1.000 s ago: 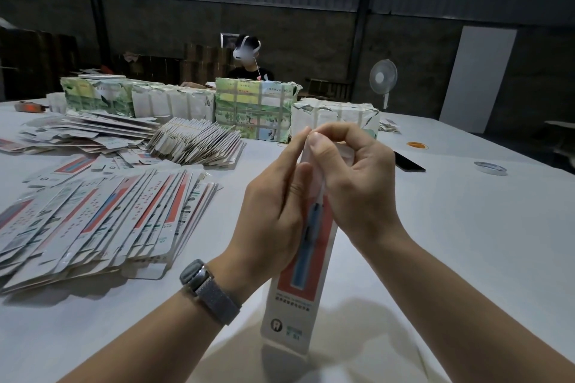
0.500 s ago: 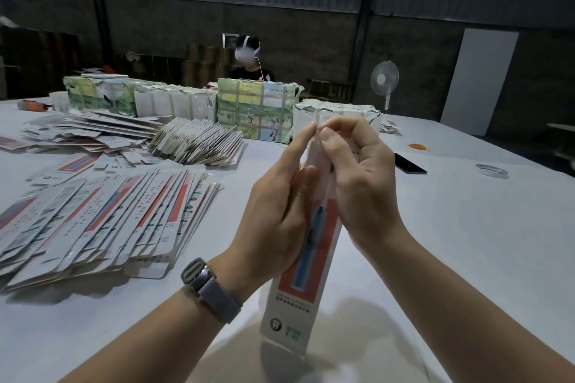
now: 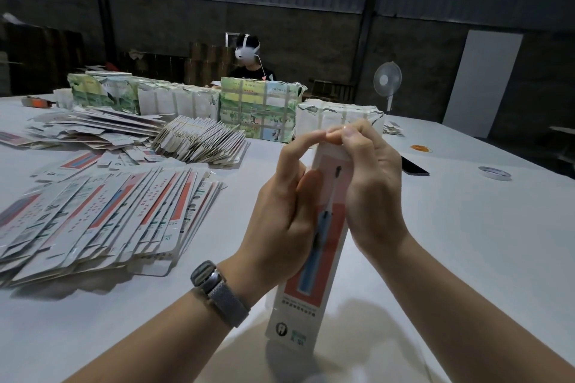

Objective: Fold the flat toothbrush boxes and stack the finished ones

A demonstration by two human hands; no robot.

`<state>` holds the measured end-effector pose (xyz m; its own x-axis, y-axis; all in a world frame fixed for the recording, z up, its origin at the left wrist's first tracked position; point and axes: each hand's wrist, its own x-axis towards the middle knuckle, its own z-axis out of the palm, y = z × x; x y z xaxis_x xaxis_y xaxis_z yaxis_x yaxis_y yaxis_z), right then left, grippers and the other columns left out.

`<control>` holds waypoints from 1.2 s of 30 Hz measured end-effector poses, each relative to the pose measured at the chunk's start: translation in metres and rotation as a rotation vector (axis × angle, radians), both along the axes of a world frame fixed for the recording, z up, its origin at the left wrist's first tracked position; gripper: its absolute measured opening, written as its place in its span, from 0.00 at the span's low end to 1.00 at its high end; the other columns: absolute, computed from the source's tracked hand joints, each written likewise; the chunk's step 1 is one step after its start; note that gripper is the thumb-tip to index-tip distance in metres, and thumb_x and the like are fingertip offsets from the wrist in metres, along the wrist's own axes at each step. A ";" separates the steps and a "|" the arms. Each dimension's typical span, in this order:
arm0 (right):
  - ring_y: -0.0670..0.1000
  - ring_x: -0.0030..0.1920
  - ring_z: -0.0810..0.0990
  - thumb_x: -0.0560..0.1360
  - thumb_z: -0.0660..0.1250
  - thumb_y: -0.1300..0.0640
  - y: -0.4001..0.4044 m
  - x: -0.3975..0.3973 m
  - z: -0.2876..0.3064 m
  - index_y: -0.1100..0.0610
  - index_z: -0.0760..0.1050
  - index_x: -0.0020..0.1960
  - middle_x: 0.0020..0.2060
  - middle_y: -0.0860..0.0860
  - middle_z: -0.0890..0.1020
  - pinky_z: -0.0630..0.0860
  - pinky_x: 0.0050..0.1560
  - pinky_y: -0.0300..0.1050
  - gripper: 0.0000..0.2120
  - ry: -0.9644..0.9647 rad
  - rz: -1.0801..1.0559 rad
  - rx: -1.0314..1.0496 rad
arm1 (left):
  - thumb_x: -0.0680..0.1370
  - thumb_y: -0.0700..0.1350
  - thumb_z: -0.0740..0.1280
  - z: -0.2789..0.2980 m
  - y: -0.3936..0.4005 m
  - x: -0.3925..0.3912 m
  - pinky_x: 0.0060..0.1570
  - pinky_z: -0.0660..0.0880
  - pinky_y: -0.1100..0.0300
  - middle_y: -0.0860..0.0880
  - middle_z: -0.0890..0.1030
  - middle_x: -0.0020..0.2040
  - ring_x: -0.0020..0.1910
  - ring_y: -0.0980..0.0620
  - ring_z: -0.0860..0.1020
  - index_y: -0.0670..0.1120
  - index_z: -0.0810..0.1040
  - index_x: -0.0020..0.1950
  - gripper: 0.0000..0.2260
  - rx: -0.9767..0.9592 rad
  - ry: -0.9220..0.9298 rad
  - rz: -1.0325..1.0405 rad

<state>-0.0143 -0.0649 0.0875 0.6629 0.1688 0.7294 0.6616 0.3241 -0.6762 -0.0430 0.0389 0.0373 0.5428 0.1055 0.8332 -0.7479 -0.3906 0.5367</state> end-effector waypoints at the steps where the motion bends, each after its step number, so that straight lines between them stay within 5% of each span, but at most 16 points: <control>1: 0.45 0.32 0.73 0.80 0.57 0.57 0.000 0.000 0.000 0.60 0.71 0.38 0.31 0.53 0.73 0.70 0.32 0.38 0.14 0.002 -0.021 0.001 | 0.85 0.47 0.55 -0.001 -0.001 0.000 0.30 0.70 0.63 0.56 0.72 0.36 0.29 0.54 0.72 0.57 0.64 0.73 0.16 0.002 -0.005 -0.002; 5: 0.47 0.35 0.75 0.80 0.57 0.55 0.001 -0.001 -0.003 0.59 0.72 0.39 0.33 0.56 0.74 0.72 0.34 0.40 0.14 0.000 -0.102 -0.008 | 0.85 0.46 0.55 -0.001 -0.003 -0.001 0.26 0.70 0.51 0.53 0.71 0.34 0.28 0.50 0.71 0.57 0.66 0.71 0.15 -0.020 0.006 0.005; 12: 0.42 0.38 0.77 0.80 0.56 0.55 0.008 -0.005 -0.013 0.52 0.67 0.50 0.41 0.50 0.72 0.75 0.38 0.37 0.02 0.004 -0.017 0.055 | 0.85 0.46 0.55 0.006 0.001 -0.005 0.26 0.76 0.50 0.47 0.76 0.37 0.30 0.47 0.77 0.58 0.66 0.67 0.12 -0.115 -0.003 0.019; 17: 0.47 0.45 0.82 0.80 0.56 0.59 0.011 -0.007 -0.020 0.48 0.65 0.59 0.44 0.46 0.78 0.80 0.45 0.42 0.10 -0.084 0.031 -0.001 | 0.85 0.44 0.56 0.013 0.000 -0.010 0.33 0.80 0.39 0.43 0.82 0.44 0.38 0.41 0.83 0.55 0.66 0.66 0.11 -0.195 -0.005 -0.041; 20: 0.52 0.47 0.83 0.81 0.57 0.58 0.012 -0.008 -0.021 0.47 0.64 0.60 0.46 0.52 0.79 0.82 0.48 0.51 0.10 -0.101 0.025 -0.040 | 0.84 0.44 0.56 0.015 0.002 -0.011 0.35 0.82 0.42 0.42 0.81 0.45 0.39 0.43 0.83 0.55 0.65 0.66 0.11 -0.200 -0.006 -0.032; 23: 0.54 0.46 0.83 0.81 0.57 0.58 0.010 -0.007 -0.018 0.49 0.64 0.57 0.47 0.59 0.78 0.83 0.46 0.49 0.07 -0.074 0.077 -0.040 | 0.84 0.43 0.56 0.016 0.002 -0.011 0.34 0.81 0.52 0.47 0.81 0.43 0.38 0.46 0.83 0.54 0.66 0.65 0.11 -0.205 -0.025 -0.040; 29: 0.62 0.48 0.82 0.83 0.56 0.60 0.010 -0.006 -0.020 0.50 0.63 0.58 0.50 0.64 0.78 0.83 0.48 0.54 0.07 -0.054 0.092 -0.047 | 0.85 0.42 0.56 0.017 0.003 -0.012 0.35 0.82 0.47 0.48 0.82 0.45 0.39 0.45 0.83 0.55 0.66 0.65 0.11 -0.187 -0.021 -0.032; 36: 0.56 0.47 0.84 0.83 0.57 0.57 0.007 0.003 -0.020 0.47 0.62 0.57 0.49 0.61 0.80 0.83 0.46 0.50 0.07 -0.043 0.045 -0.161 | 0.85 0.46 0.57 0.018 0.013 -0.008 0.30 0.80 0.46 0.50 0.80 0.39 0.34 0.49 0.82 0.57 0.67 0.65 0.10 -0.081 -0.018 0.115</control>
<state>-0.0109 -0.0581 0.0679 0.6208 0.3144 0.7182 0.6784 0.2439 -0.6931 -0.0505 0.0516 0.0557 0.5080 0.2338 0.8290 -0.7105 -0.4304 0.5568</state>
